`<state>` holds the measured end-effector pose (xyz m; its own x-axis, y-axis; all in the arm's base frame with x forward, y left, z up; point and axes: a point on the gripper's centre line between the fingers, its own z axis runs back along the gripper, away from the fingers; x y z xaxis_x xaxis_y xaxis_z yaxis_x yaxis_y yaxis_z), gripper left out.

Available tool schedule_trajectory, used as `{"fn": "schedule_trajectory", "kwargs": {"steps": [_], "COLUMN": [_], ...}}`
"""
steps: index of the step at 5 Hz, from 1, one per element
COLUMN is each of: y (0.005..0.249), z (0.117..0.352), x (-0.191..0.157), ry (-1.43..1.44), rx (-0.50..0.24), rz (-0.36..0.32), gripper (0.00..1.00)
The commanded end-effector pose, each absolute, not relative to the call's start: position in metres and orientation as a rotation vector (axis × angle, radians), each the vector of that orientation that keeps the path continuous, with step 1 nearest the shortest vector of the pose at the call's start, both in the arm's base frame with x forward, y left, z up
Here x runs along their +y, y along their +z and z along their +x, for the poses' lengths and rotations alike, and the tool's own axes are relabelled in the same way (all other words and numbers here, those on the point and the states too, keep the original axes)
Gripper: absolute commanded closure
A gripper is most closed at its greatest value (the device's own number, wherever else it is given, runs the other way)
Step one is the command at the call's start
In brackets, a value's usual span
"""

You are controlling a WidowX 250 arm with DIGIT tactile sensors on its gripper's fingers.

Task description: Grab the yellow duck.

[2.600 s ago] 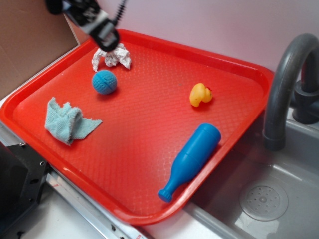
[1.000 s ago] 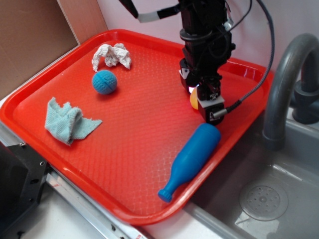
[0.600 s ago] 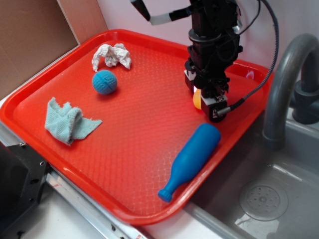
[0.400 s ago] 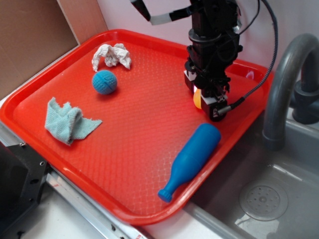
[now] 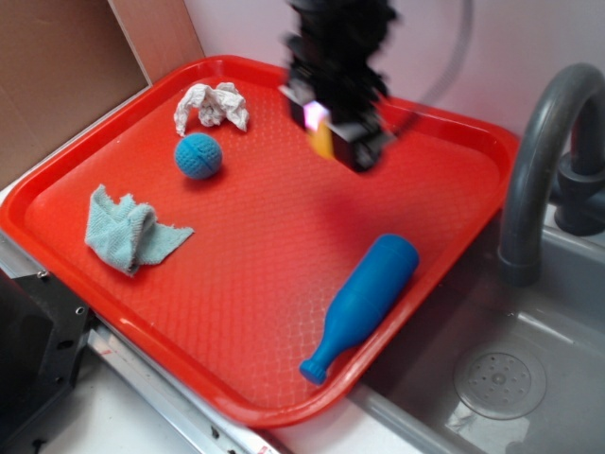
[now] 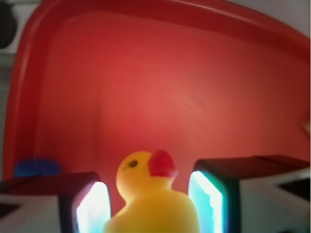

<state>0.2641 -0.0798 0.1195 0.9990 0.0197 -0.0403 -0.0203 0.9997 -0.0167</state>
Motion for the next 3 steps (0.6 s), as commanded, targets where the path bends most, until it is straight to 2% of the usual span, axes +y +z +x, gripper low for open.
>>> {"fn": "schedule_trajectory", "kwargs": {"steps": [1, 2, 3], "y": [0.188, 0.197, 0.195], "z": [0.214, 0.192, 0.185], "x": [-0.058, -0.047, -0.038], "ry": [0.127, 0.207, 0.168], "rx": [-0.068, -0.091, -0.059], "rz": [-0.088, -0.062, -0.105], "gripper": [1.00, 1.00, 1.00]}}
